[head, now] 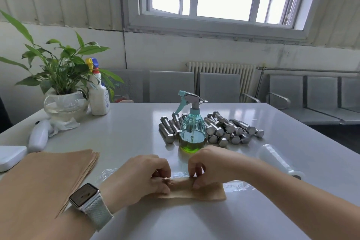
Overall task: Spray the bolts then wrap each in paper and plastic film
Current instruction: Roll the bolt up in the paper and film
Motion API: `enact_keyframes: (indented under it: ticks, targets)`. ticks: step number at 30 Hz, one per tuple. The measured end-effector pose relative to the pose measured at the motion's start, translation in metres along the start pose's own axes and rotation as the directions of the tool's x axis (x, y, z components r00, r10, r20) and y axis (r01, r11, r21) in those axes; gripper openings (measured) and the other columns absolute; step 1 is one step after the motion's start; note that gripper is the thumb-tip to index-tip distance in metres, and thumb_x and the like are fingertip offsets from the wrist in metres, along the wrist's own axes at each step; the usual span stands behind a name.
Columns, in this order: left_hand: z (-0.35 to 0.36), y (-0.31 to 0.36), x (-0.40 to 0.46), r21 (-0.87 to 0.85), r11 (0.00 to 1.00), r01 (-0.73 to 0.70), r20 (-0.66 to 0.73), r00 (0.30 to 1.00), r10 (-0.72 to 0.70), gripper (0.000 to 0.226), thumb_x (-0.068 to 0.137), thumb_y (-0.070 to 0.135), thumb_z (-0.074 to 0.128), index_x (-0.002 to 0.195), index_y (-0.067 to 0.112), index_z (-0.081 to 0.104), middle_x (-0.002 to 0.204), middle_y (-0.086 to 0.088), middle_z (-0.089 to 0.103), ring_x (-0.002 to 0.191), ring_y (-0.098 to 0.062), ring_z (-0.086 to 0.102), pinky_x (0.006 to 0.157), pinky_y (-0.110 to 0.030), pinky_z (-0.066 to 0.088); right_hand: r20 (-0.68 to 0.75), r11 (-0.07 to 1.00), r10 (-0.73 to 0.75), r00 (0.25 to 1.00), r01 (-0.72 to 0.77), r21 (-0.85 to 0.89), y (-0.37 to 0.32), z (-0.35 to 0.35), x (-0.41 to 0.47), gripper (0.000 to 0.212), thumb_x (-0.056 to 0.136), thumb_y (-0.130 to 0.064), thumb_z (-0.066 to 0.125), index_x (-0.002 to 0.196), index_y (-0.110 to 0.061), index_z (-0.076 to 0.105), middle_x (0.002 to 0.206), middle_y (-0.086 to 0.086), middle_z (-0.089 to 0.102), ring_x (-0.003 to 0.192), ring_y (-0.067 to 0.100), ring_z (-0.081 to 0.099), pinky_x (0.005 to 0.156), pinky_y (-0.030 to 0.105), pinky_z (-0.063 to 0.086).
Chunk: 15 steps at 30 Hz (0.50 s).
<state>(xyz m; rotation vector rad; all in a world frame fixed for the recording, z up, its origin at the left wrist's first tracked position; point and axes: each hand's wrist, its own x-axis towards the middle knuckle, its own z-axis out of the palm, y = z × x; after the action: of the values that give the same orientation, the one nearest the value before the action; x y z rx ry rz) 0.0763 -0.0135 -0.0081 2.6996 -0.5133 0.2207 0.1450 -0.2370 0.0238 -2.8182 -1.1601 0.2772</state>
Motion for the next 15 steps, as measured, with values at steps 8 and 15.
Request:
enact_keyframes:
  ticks: [8, 15]
  targets:
    - [0.0, 0.01, 0.008, 0.226, 0.974, -0.012, 0.067, 0.998, -0.003, 0.032, 0.079, 0.049, 0.07, 0.106, 0.032, 0.068, 0.104, 0.012, 0.059, 0.097, -0.01, 0.056, 0.081, -0.024, 0.044, 0.053, 0.998, 0.048, 0.997, -0.046, -0.042, -0.001, 0.0, -0.001, 0.034, 0.076, -0.042, 0.079, 0.103, -0.029, 0.062, 0.092, -0.014, 0.058, 0.079, 0.009, 0.05, 0.054, 0.019, 0.033]
    - [0.006, 0.005, 0.0, 0.16, 0.987, -0.015, -0.083, 0.996, 0.029, 0.026, 0.075, 0.043, 0.06, 0.096, 0.031, 0.069, 0.092, 0.014, 0.062, 0.085, -0.004, 0.057, 0.073, -0.016, 0.043, 0.051, 0.997, 0.045, 0.998, -0.041, -0.065, -0.011, -0.012, -0.002, 0.023, 0.072, -0.035, 0.072, 0.092, -0.036, 0.06, 0.08, -0.016, 0.053, 0.069, 0.0, 0.049, 0.053, 0.02, 0.038]
